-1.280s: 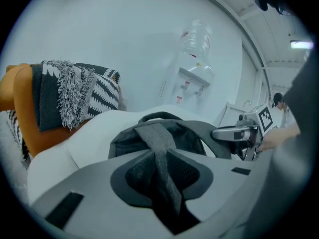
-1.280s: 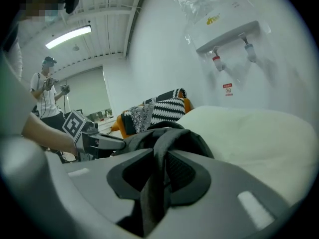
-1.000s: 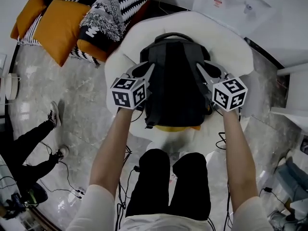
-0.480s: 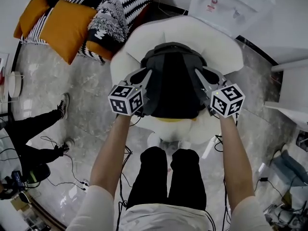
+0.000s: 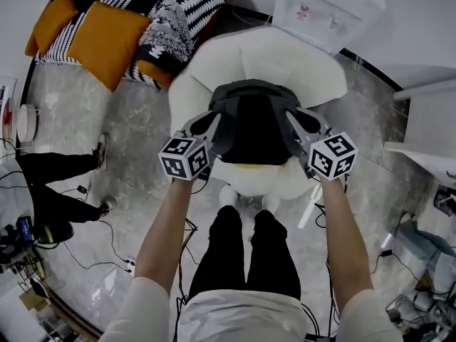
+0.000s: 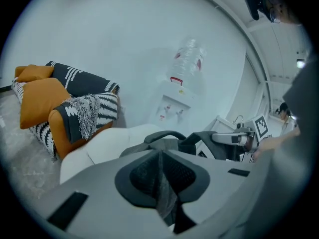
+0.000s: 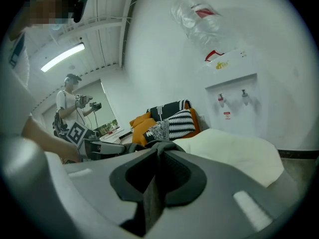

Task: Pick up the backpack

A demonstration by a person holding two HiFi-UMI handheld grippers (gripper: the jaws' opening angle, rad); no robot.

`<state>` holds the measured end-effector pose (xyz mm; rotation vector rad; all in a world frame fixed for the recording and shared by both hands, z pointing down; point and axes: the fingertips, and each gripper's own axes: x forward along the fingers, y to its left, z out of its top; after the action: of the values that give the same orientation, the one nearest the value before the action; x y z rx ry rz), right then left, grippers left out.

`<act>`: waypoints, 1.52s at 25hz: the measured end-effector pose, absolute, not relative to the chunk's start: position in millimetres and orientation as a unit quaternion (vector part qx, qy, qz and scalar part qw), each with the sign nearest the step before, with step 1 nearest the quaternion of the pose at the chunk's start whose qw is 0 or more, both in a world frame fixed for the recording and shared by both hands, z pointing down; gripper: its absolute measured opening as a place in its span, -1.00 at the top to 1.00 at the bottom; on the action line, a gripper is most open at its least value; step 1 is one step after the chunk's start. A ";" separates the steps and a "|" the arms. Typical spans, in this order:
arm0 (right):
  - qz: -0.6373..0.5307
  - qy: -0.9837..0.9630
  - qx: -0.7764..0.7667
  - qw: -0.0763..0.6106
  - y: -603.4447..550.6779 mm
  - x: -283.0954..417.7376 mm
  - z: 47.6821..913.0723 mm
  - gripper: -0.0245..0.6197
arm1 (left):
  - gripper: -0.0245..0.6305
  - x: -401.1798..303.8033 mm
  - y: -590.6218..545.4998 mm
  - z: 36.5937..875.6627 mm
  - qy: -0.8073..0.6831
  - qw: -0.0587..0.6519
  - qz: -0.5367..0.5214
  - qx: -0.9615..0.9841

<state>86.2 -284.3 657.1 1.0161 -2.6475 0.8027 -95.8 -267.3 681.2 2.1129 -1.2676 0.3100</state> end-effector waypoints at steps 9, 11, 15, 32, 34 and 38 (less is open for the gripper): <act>0.286 -0.888 0.345 0.101 -244.7 97.2 623.9 0.82 | 0.86 -89.2 -226.8 643.5 -0.474 0.332 0.124 0.806; 0.287 -0.888 0.345 0.104 -236.4 98.9 615.8 0.82 | 0.86 -88.6 -218.0 634.6 -0.471 0.333 0.127 0.807; 0.286 -0.887 0.344 0.111 -220.3 102.3 601.2 0.82 | 0.86 -87.4 -204.1 617.6 -0.465 0.332 0.129 0.811; 0.241 -0.897 0.363 0.078 -211.1 91.8 501.6 0.82 | 0.86 -99.4 -206.6 513.3 -0.451 0.285 0.082 0.842; 0.233 -0.899 0.363 0.075 -212.8 88.5 489.5 0.82 | 0.86 -102.4 -208.7 502.5 -0.449 0.278 0.075 0.846; 0.229 -0.900 0.366 0.065 -214.2 88.9 468.0 0.82 | 0.86 -101.5 -210.7 482.3 -0.440 0.269 0.070 0.854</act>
<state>88.9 -214.2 468.0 1.1037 -2.7151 0.6895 -101.5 -210.7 482.3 2.3029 -1.1869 0.1898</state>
